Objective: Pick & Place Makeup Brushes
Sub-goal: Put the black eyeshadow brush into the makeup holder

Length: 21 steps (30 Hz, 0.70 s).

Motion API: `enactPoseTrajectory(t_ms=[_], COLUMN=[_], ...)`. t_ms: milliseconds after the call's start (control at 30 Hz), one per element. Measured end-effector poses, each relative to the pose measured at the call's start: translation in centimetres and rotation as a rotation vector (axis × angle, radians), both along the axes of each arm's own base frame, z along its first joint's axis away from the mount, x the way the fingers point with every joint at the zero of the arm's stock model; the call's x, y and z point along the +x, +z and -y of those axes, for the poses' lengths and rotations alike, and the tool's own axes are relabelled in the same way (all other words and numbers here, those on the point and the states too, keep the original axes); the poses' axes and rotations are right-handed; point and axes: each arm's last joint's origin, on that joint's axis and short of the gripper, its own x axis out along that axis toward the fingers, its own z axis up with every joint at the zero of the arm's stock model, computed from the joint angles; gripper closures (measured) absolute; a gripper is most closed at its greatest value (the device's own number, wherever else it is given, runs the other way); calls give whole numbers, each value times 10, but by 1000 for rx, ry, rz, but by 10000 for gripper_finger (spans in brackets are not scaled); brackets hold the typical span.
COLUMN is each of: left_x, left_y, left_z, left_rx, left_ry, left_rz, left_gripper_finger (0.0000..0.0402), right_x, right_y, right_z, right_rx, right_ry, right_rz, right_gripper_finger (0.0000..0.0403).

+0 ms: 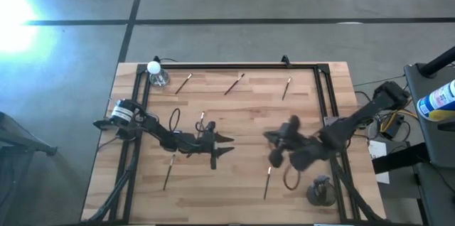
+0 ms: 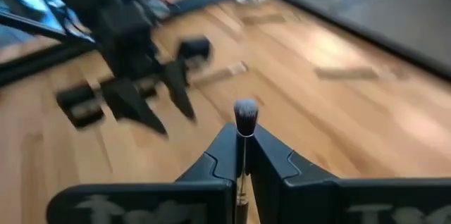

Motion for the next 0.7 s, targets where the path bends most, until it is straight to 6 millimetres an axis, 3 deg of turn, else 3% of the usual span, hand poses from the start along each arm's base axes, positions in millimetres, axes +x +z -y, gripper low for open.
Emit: enactPoseTrajectory(t_ms=[233,400,533,700], left_x=[0,0,0,0], left_y=[0,-1,-2,-4], left_z=[-1,-1,-1,-1], left_rx=[2,4,5,9], left_ry=[1,1,1,1], left_rz=[-4,-14,-19,-35], left_gripper_finger=[253,253,253,252], right_x=[-47,-54,-54,-58], right_y=[23,30,32,23], right_z=[-29,-63,-88,-105], right_rx=[103,162,218,231], right_ry=[-178,-284,-259,-246], right_rz=[-168,-309,-327,-386], right_gripper_finger=[390,390,390,390])
